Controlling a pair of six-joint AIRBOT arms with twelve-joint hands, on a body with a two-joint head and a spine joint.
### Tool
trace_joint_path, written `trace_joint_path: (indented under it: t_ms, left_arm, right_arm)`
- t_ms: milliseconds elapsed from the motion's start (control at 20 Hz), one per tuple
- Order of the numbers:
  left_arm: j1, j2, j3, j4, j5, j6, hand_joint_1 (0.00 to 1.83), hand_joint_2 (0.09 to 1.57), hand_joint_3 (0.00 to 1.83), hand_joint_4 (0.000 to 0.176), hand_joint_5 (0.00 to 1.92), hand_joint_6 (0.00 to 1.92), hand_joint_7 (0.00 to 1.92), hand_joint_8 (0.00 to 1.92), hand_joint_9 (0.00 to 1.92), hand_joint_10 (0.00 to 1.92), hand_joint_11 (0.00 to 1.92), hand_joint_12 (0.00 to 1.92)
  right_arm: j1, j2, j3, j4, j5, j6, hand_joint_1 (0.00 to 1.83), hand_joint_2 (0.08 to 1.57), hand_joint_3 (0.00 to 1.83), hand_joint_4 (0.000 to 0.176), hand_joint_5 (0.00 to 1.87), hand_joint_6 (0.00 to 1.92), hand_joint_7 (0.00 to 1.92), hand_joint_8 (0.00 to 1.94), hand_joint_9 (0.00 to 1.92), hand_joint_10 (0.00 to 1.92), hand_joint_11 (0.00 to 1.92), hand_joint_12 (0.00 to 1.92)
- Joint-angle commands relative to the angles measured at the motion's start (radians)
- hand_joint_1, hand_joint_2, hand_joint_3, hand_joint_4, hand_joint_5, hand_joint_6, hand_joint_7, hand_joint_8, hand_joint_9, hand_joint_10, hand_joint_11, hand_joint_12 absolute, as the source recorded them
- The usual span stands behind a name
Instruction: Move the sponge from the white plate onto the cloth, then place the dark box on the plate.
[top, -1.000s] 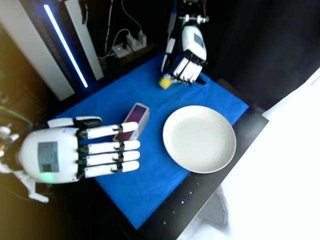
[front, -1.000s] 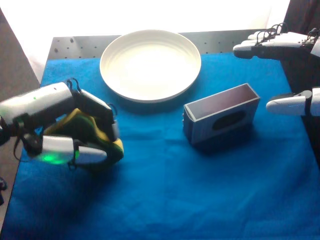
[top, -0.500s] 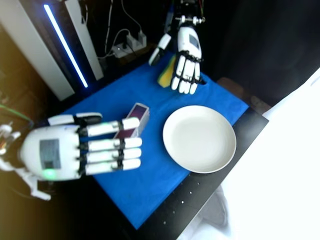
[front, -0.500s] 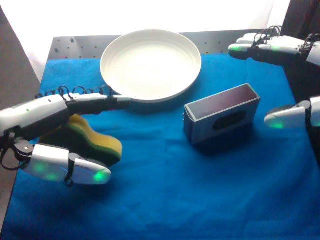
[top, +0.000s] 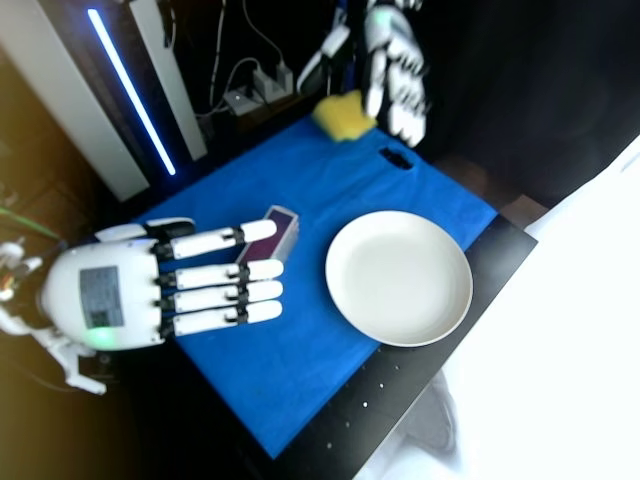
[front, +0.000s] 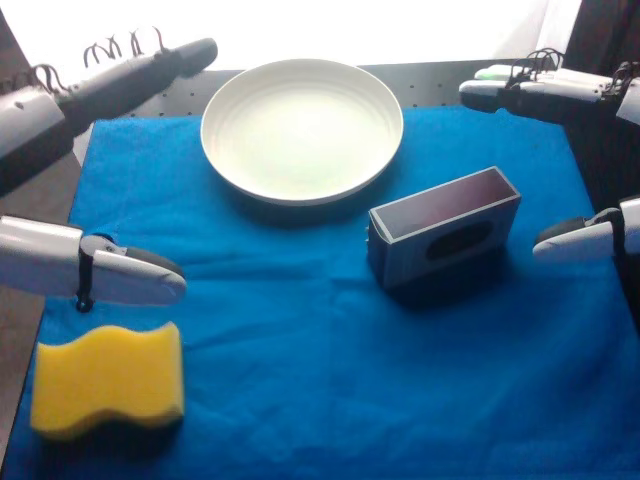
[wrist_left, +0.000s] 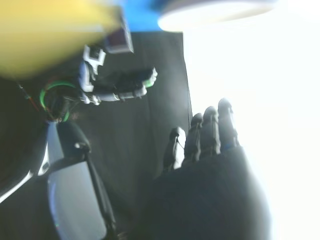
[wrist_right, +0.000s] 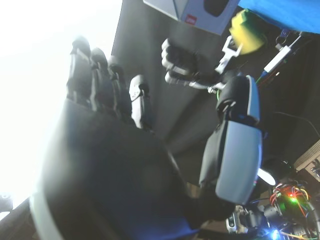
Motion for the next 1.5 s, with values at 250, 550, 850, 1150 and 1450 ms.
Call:
trace_joint_path:
  t_ms: [250,550,850,1150,1450]
  left_arm:
    - [-0.016,0.011,0.006,-0.04,-0.129,0.006,0.74,0.76,0.0,0.129,0.0,0.0,0.0,0.0,0.0,0.0,0.0,0.19]
    - [-0.016,0.018,-0.002,-0.048,-0.146,0.016,0.74,0.74,0.0,0.161,0.0,0.0,0.0,0.0,0.01,0.0,0.0,0.53]
    - [-0.017,0.013,-0.003,-0.048,-0.148,0.016,0.7,0.76,0.0,0.166,0.0,0.0,0.0,0.0,0.0,0.0,0.0,0.39]
    - [-0.016,0.005,-0.003,-0.048,-0.144,0.016,0.72,0.75,0.0,0.167,0.0,0.0,0.0,0.0,0.0,0.0,0.0,0.29]
    - [-0.004,0.005,-0.006,-0.05,-0.143,0.016,0.76,0.78,0.0,0.169,0.0,0.0,0.0,0.0,0.0,0.0,0.0,0.09]
  right_arm:
    - [0.019,-0.003,0.003,0.048,0.113,0.01,0.82,0.89,0.0,0.176,0.16,0.0,0.11,0.0,0.07,0.0,0.12,0.04]
    - [0.085,-0.053,0.039,-0.013,0.038,0.01,0.74,0.86,0.0,0.157,0.2,0.02,0.08,0.02,0.03,0.01,0.09,0.03]
    - [0.139,-0.112,0.105,-0.117,-0.093,0.051,0.79,0.9,0.0,0.165,0.26,0.0,0.16,0.0,0.17,0.0,0.03,0.41]
    - [0.177,-0.177,0.195,-0.223,-0.161,0.149,1.03,0.93,0.0,0.003,0.78,0.03,0.76,0.02,0.76,0.07,0.44,0.75]
    - [0.213,-0.162,0.171,-0.224,-0.089,0.149,1.2,1.14,0.0,0.025,0.96,1.09,0.92,1.09,0.83,1.21,0.71,1.51]
